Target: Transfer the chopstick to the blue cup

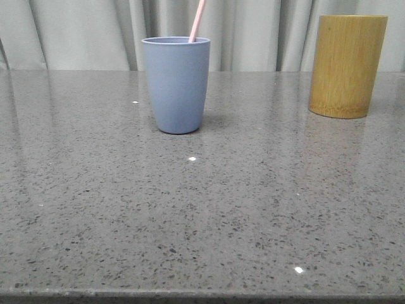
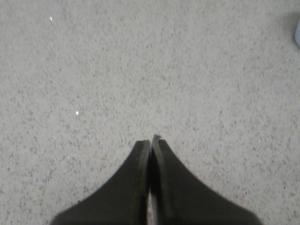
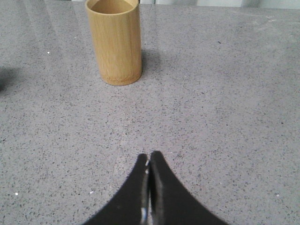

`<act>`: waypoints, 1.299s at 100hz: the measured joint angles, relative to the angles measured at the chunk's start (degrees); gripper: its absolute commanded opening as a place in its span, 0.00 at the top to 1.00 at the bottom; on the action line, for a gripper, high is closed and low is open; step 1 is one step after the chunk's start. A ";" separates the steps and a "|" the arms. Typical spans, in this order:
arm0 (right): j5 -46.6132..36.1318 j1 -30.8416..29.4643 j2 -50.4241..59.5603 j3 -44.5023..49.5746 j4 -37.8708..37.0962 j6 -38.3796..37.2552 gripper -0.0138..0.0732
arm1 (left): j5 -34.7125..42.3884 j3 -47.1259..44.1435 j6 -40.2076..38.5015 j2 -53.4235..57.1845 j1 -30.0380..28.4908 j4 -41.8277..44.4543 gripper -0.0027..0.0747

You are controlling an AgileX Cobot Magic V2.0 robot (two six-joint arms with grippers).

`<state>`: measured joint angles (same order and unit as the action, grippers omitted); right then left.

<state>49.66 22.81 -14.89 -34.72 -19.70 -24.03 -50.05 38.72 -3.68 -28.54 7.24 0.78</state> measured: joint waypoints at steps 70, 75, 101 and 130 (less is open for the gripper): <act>0.00 0.00 0.00 0.00 0.00 0.00 0.92 | 39.62 -33.37 0.10 28.74 -3.52 1.19 0.99; 0.00 0.00 0.00 0.00 0.00 0.00 0.92 | 39.66 -33.94 0.10 28.77 -3.65 1.19 0.99; 0.00 0.00 0.00 0.00 0.00 0.00 0.92 | 40.13 -36.02 0.10 28.77 -3.65 1.19 0.99; 0.00 0.00 0.00 0.00 0.00 0.00 0.92 | 40.51 -38.75 0.03 28.77 -1.67 1.19 0.99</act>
<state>49.66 22.81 -14.89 -34.72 -19.70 -24.03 -9.54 -0.03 -3.65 0.23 5.56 1.97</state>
